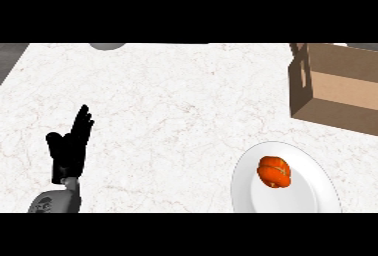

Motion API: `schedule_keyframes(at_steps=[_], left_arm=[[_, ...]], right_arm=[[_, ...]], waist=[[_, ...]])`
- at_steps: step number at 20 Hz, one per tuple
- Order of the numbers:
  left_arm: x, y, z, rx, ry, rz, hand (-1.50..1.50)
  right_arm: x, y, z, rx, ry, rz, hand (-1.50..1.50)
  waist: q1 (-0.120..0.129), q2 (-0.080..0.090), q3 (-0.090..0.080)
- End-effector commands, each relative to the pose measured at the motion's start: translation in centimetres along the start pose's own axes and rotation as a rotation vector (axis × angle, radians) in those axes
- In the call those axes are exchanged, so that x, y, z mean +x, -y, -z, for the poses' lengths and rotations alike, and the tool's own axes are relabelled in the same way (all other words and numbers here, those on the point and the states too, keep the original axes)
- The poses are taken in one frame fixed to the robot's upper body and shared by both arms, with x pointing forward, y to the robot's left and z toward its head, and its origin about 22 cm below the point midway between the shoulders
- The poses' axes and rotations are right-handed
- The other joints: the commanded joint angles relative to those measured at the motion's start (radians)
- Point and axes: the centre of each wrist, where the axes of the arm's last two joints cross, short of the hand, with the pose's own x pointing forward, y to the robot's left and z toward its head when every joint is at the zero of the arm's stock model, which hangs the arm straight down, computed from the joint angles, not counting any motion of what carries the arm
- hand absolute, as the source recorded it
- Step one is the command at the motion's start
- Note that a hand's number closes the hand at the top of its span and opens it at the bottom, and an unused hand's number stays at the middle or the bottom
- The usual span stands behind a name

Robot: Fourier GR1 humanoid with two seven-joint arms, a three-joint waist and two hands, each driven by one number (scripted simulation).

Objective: Pick the sweet potato from the plate and place it in the cardboard box

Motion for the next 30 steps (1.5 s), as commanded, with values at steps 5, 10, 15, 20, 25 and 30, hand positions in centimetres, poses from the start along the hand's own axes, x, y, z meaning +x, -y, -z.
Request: schedule_keyframes(at_steps=[5, 10, 15, 20, 25, 30], left_arm=[[-0.1, 0.5, 0.5, 0.0, 0.009, 0.009, 0.0], [1.4, 1.3, 1.5, -0.016, 0.022, 0.009, 0.0], [0.6, 0.7, 0.7, -0.028, 0.015, 0.004, 0.0], [-1.4, -0.3, 0.3, -0.03, 0.006, -0.015, 0.0], [-1.0, 0.8, 0.5, -0.018, 0.006, 0.007, 0.0], [0.3, 0.3, 0.5, -0.014, 0.013, -0.026, 0.0]], right_arm=[[-4.9, -4.6, 5.5, 0.022, 0.001, 0.009, 1.5], [-7.0, -6.5, 7.9, 0.024, -0.05, -0.118, 1.5], [-9.8, -9.7, 8.2, 0.101, -0.187, 0.09, -1.5], [-10.3, -10.6, 9.2, 0.09, -0.103, 0.282, -1.5], [-11.4, -9.1, 8.7, 0.004, 0.027, 0.521, -1.5], [-12.7, -8.7, 7.7, -0.056, -0.013, 0.78, -1.5]], waist=[[0.004, 0.004, 0.001], [0.022, 0.01, 0.002], [0.025, 0.011, 0.002], [0.024, 0.013, 0.002], [0.014, 0.012, 0.003], [0.017, 0.008, 0.003]])
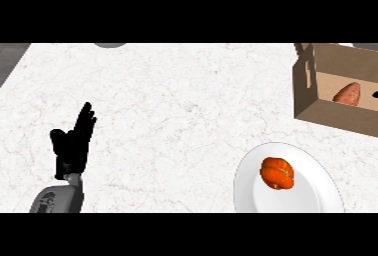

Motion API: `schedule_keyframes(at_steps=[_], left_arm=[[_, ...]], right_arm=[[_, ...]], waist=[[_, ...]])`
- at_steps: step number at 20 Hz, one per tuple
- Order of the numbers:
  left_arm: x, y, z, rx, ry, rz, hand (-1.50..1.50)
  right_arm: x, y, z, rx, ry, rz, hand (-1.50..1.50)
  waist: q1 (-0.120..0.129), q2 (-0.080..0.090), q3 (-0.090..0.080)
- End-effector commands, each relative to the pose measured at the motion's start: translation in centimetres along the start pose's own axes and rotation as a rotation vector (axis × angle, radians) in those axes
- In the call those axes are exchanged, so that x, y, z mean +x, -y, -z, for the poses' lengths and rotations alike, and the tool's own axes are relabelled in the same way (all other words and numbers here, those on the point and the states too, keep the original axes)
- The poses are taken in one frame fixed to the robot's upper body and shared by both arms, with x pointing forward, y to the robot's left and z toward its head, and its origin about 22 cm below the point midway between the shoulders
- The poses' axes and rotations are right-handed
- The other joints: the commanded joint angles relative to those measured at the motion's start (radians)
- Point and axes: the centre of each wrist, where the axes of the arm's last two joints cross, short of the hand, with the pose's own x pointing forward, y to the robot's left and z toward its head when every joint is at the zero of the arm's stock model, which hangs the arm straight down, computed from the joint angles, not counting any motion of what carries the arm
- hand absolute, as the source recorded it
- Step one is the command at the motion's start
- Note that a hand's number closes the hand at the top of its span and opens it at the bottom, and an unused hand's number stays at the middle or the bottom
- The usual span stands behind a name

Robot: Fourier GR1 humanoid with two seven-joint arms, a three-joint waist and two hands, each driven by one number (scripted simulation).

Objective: Pick the sweet potato from the plate and place it in the cardboard box

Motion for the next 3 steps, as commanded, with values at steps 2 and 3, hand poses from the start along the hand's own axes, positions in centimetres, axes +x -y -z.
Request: schedule_keyframes(at_steps=[2, 3], left_arm=[[0.1, -1.3, 0.4, 0.006, -0.006, -0.008, 0.0], [-0.9, -1.0, -0.5, 0.005, -0.012, -0.001, 0.0]], right_arm=[[-0.7, 4.0, -3.0, -0.072, 0.008, 0.197, -1.5], [-1.0, 4.3, -3.7, -0.107, -0.003, 0.207, -1.5]], waist=[[-0.009, 0.001, 0.0], [-0.006, 0.001, 0.0]])
